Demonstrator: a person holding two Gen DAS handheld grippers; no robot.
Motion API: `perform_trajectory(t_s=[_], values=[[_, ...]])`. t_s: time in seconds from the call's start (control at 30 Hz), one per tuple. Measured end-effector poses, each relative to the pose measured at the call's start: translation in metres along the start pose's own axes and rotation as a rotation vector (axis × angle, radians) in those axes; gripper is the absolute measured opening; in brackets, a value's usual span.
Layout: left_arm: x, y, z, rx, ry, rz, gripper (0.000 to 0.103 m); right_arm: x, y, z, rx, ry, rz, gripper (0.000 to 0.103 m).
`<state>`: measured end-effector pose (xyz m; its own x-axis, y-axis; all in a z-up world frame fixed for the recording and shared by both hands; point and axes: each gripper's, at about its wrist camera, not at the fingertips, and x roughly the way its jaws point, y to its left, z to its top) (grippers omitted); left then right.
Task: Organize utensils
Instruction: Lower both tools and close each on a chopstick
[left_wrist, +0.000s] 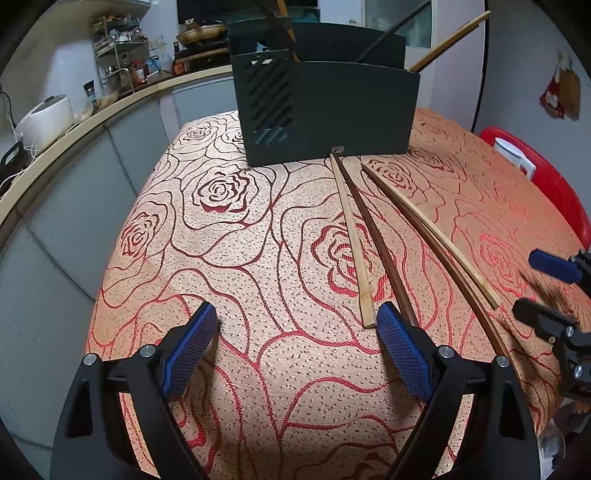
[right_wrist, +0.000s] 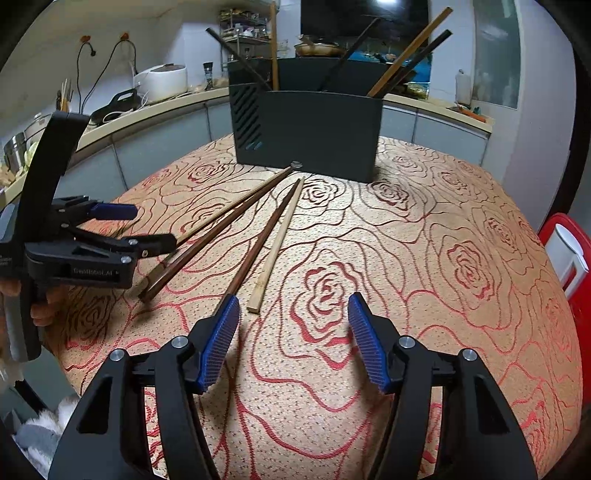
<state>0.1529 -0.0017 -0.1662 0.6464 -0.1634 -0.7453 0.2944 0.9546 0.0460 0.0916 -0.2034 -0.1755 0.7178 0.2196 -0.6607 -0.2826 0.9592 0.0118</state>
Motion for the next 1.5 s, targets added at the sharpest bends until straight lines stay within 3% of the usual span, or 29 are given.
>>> perform_trajectory(t_s=[0.1,0.43,0.73,1.27,1.5], values=[[0.001,0.003,0.0,-0.011,0.007,-0.01,0.074,0.005,0.005,0.0,-0.02,0.017,0.013,0.049],[0.001,-0.002,-0.002,0.01,-0.005,-0.015,0.067,0.02,0.014,0.008,-0.06,0.071,0.002,0.026],[0.001,-0.004,-0.002,0.011,-0.009,-0.036,0.056,0.023,0.003,0.01,0.006,0.075,-0.005,0.02],[-0.001,-0.026,-0.001,0.076,-0.038,-0.082,0.005,0.023,0.0,0.01,0.021,0.068,0.037,0.009],[-0.004,-0.021,-0.001,0.054,-0.046,-0.082,0.005,0.023,-0.002,0.01,0.039,0.067,0.046,0.008]])
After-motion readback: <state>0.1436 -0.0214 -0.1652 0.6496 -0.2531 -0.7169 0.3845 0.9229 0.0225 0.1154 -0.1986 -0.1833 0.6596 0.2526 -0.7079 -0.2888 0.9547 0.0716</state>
